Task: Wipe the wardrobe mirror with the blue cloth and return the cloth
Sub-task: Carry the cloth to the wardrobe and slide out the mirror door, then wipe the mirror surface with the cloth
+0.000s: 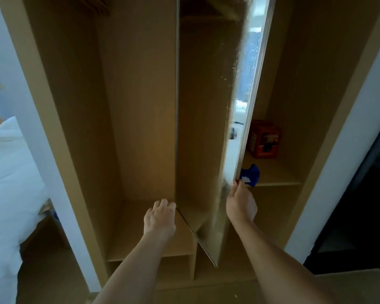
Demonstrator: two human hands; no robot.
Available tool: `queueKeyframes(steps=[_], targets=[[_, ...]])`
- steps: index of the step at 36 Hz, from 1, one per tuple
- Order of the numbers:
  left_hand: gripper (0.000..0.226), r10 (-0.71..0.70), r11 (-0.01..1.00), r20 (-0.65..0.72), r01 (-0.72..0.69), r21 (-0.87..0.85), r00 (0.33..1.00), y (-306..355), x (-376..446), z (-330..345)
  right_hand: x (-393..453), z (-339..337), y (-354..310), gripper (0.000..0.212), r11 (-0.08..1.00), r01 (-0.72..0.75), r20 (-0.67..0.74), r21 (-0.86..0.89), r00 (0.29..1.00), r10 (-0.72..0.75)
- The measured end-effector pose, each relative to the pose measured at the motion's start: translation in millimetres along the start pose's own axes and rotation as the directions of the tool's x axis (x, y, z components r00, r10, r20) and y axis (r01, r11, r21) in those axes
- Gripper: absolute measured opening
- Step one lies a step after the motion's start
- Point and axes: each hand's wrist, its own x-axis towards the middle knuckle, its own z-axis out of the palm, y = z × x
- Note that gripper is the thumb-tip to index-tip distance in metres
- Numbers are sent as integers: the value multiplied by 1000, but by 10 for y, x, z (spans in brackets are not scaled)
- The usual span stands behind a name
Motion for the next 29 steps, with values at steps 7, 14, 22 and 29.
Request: queueKeyframes(steps=[7,14,22,29], targets=[[41,-2,1000,43,1,9,999,134,228,64,458,-154,183,35,986,-144,69,80,988,138],[49,-147,984,1,147,-99,989,182,529,51,842,-190,198,32,977,-199,-17,74,979,201],[81,-487,770,138,498,-399,863,208,830,-50,1079,-48,141,23,939,-297,-137,176,937,322],[84,-606,599,140,564,-568,783,52,1111,-91,1329,8,190,12,953,-240,-65,186,965,256]])
